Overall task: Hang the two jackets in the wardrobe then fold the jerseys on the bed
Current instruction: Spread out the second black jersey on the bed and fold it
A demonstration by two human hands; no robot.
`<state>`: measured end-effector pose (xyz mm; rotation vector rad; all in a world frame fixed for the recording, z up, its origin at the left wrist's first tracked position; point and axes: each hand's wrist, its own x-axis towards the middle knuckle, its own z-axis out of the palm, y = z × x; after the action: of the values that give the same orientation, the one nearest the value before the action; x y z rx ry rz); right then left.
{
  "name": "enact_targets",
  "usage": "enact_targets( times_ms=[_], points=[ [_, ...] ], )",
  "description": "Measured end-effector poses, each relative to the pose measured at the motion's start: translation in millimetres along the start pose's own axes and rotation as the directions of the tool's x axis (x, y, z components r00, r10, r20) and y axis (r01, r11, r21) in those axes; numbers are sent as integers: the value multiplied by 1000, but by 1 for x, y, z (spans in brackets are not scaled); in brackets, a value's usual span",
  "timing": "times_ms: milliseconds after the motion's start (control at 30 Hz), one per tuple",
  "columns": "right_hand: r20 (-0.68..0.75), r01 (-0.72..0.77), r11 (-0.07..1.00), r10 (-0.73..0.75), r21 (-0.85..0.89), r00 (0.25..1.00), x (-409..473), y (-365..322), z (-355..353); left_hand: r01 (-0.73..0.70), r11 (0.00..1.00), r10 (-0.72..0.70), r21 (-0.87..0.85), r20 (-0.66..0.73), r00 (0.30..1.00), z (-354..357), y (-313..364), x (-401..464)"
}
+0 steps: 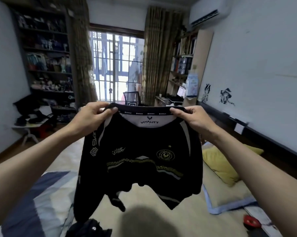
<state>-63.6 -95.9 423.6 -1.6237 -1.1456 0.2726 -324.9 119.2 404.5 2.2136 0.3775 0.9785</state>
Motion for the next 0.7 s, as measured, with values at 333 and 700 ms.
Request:
enact_targets(
  times_ms=[333,700],
  points=[
    [-15,30,998,-31,-46,999,-131,9,-59,45,982,20,-183,337,941,33,63,-68],
    [572,-476,873,444,-104,690,-101,210,-92,486,873,-348,-34,655,671,177,-46,-47]
  ],
)
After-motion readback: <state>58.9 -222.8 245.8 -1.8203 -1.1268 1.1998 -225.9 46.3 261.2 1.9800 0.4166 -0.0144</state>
